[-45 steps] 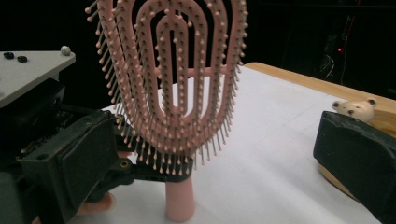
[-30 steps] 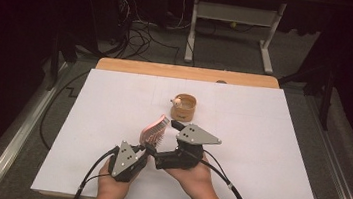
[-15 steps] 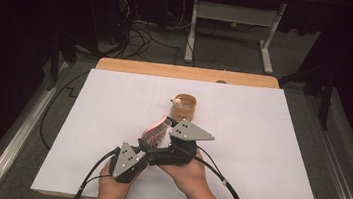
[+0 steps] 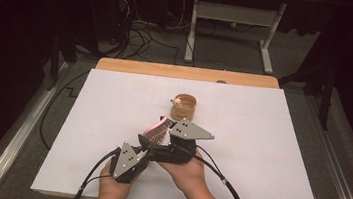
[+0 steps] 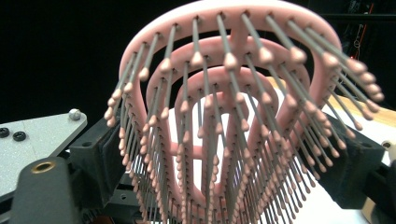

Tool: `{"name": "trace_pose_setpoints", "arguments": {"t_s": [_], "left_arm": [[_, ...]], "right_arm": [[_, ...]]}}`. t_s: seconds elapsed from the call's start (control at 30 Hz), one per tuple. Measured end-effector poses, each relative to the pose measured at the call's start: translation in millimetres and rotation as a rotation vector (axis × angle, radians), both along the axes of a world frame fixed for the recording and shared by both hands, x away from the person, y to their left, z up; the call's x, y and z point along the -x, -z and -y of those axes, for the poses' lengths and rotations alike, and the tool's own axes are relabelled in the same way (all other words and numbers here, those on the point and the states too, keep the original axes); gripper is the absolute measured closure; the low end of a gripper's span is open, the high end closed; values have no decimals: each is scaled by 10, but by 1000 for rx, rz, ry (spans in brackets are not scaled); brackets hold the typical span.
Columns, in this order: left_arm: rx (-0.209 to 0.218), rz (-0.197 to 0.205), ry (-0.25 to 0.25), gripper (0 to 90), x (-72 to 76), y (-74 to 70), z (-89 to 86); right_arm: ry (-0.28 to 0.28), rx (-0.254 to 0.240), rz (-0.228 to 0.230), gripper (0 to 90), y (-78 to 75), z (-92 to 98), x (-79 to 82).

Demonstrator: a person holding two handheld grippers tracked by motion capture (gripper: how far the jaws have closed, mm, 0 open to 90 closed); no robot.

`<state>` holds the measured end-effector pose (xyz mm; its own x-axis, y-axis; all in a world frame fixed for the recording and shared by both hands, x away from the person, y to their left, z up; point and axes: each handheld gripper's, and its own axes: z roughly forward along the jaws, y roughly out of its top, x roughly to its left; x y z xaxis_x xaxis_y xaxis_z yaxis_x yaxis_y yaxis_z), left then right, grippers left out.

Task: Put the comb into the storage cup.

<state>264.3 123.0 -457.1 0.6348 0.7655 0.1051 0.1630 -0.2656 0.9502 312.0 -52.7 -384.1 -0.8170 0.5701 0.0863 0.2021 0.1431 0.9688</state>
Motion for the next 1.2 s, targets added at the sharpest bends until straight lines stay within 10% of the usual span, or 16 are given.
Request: {"name": "trace_pose_setpoints", "arguments": {"t_s": [1.2], "left_arm": [[5, -4, 31, 701, -22, -7, 1]], "right_arm": [[14, 26, 1, 208, -57, -4, 18]]}}
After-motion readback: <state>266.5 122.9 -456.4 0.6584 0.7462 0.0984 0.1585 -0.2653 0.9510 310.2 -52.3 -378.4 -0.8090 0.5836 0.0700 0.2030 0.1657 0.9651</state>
